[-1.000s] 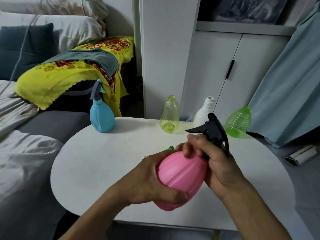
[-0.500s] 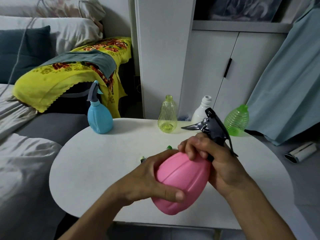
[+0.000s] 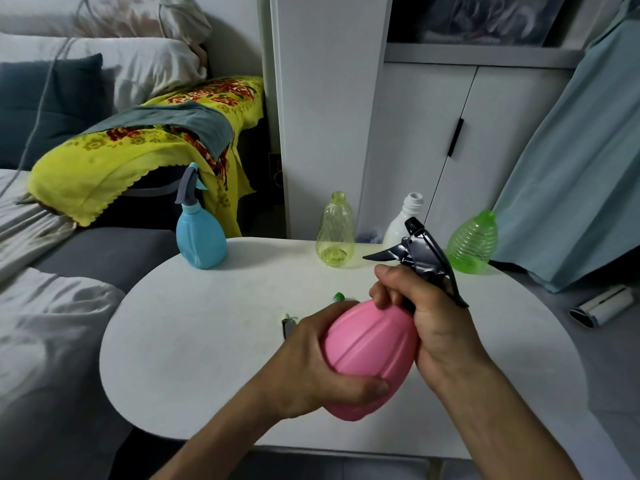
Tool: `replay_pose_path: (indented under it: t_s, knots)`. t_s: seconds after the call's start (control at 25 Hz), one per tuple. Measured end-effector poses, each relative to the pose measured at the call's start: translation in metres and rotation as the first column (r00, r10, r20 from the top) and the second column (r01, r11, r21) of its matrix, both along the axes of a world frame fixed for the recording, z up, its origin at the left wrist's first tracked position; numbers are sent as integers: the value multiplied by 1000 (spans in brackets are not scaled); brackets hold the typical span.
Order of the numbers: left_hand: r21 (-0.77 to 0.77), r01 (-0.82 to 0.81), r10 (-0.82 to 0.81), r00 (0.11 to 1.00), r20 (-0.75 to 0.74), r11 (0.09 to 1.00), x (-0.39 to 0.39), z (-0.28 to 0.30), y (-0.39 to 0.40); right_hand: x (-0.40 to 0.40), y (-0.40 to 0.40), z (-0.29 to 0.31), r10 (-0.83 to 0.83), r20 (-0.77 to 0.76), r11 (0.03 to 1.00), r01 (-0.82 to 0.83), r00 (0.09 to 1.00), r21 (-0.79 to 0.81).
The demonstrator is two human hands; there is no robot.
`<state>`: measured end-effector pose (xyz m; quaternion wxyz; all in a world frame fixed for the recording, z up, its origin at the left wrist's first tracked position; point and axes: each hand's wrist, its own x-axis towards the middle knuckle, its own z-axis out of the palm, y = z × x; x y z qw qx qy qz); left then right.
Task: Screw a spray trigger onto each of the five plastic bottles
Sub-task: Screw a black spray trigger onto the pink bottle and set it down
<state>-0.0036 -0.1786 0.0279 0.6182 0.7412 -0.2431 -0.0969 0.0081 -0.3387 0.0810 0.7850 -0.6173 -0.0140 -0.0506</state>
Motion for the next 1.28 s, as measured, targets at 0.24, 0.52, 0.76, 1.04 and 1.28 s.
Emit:
replay_pose_path:
  t_s: [0.24,0.52,0.76,1.04,1.28]
  knots:
    - [304,-284,176,925,337,909,2,-18,-14,8,18,-16,-340,4,927,336,940,-169]
    - [21,-475,454,853,258,880,26,-9,-4,1,42,-24,-103,-62,872,60,993,-486]
    - [63,-690,670,718,188,721,119,-15,55,-2,10,-27,5,-63,836,-39,998,-547]
    - [168,-719,710,694,119,674,204,-64,87,-3,13,-24,70,179,481,124,981,-868]
    - [136,-712,705,702,101,689,219,-79,85,-3,14,-24,95,88,456,36,992,-889]
